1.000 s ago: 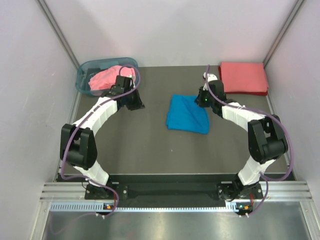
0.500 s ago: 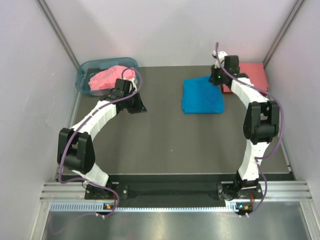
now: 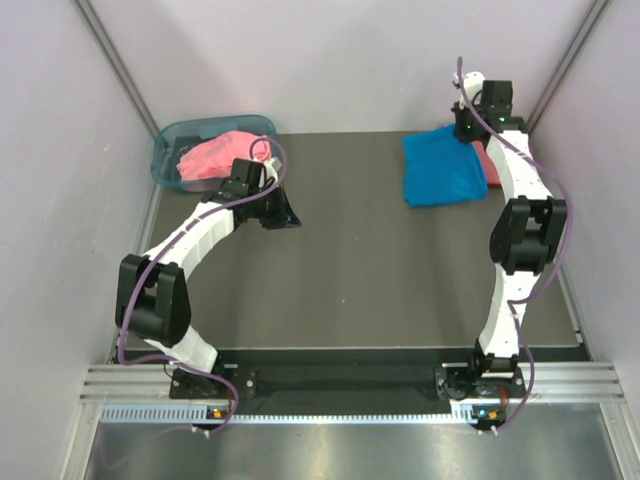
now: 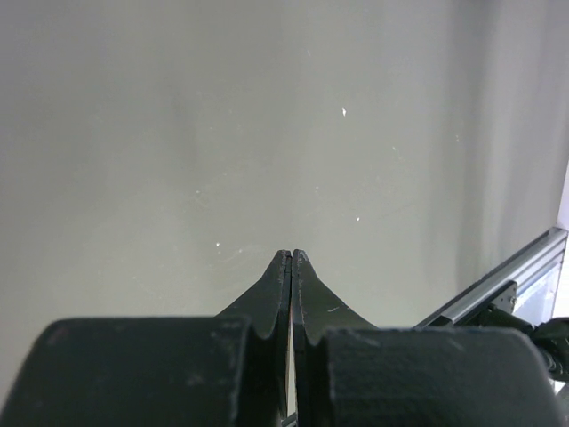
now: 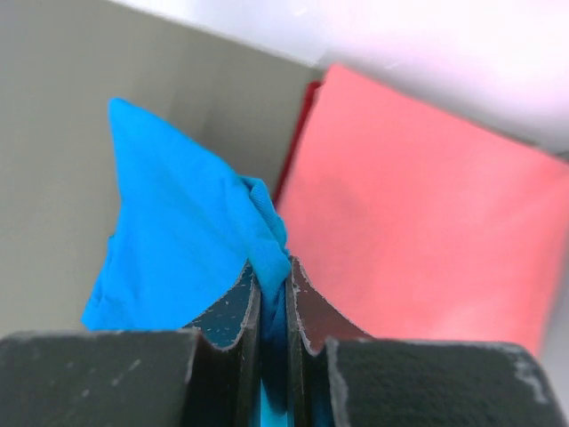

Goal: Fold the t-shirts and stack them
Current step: Neatly place the folded tshirt to the corner, then reset both grippers

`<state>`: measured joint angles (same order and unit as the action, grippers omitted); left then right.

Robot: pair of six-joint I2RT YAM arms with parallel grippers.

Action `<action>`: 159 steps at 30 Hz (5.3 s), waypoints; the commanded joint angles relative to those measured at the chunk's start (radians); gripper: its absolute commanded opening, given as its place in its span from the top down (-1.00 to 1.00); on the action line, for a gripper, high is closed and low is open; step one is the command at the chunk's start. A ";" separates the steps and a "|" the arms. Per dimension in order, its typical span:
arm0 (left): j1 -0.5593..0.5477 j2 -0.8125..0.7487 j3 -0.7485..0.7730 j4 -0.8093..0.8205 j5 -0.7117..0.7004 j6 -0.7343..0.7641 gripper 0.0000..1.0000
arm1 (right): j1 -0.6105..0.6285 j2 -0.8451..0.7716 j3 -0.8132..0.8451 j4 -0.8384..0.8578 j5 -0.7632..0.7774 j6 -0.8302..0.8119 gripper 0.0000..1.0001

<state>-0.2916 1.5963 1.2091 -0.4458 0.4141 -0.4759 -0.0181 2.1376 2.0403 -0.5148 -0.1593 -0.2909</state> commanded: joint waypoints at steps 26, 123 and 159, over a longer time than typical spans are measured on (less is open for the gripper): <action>-0.001 -0.027 0.000 0.078 0.129 -0.010 1.00 | -0.146 -0.027 0.127 0.099 -0.149 0.007 1.00; -0.003 -0.134 -0.039 0.087 0.284 -0.038 0.97 | -0.162 0.009 -0.144 0.473 -0.431 0.585 0.81; 0.020 -0.214 -0.042 0.076 0.255 -0.069 0.98 | -0.123 -0.056 -0.264 0.121 -0.327 0.469 0.68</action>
<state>-0.2859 1.4220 1.1442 -0.3775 0.6682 -0.5373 -0.1459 2.2608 1.7828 -0.3656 -0.4927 0.1589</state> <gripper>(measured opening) 0.015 0.148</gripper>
